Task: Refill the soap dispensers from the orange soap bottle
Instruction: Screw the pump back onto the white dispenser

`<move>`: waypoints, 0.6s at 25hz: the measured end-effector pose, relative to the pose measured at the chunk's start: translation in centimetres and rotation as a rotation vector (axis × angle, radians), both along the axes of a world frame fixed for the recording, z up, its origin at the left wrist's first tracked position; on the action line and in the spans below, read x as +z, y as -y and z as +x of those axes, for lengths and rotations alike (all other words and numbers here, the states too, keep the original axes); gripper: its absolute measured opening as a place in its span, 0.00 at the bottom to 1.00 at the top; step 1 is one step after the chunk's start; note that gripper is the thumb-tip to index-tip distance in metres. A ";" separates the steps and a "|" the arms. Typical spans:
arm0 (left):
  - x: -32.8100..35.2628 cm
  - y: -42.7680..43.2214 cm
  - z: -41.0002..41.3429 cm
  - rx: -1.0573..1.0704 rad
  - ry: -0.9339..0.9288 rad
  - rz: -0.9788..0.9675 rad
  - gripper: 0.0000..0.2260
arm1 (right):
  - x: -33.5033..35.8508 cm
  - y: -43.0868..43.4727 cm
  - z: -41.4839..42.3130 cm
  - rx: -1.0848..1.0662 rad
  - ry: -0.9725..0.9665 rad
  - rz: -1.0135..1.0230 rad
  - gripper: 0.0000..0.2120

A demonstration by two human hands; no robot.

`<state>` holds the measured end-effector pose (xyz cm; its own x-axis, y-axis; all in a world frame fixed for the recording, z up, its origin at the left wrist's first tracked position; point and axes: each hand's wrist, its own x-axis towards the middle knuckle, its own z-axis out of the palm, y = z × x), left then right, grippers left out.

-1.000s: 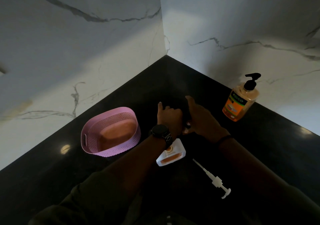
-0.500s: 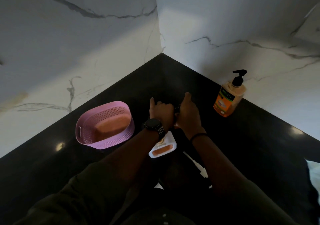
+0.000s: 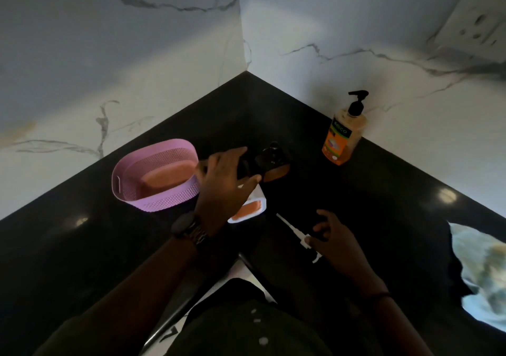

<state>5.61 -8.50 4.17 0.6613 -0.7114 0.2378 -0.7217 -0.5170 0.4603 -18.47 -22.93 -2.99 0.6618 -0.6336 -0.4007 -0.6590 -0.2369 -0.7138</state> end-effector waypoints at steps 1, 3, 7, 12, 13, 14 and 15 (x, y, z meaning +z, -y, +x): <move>-0.7 -1.5 -0.6 0.017 -0.068 -0.027 0.27 | -0.9 -0.6 -0.6 0.013 -0.004 -0.018 0.36; -2.5 -3.9 -1.4 0.064 -0.129 0.016 0.26 | -2.5 -1.5 -1.0 0.026 -0.024 -0.057 0.38; -4.9 -5.7 -1.3 0.117 -0.171 0.116 0.31 | -3.6 -1.6 -0.9 -0.018 -0.016 -0.076 0.31; -6.2 -5.5 -0.6 0.100 -0.294 0.161 0.31 | -3.6 -1.7 0.0 0.031 -0.113 -0.111 0.39; -6.4 -5.4 -0.3 0.093 -0.318 0.175 0.31 | -3.7 -2.1 0.2 0.041 -0.126 -0.118 0.39; -6.4 -5.3 0.0 0.080 -0.339 0.182 0.31 | -3.8 -2.4 0.2 0.031 -0.118 -0.123 0.37; -6.1 -5.1 0.2 0.069 -0.354 0.196 0.30 | -3.6 -2.6 0.3 -0.001 -0.089 -0.120 0.34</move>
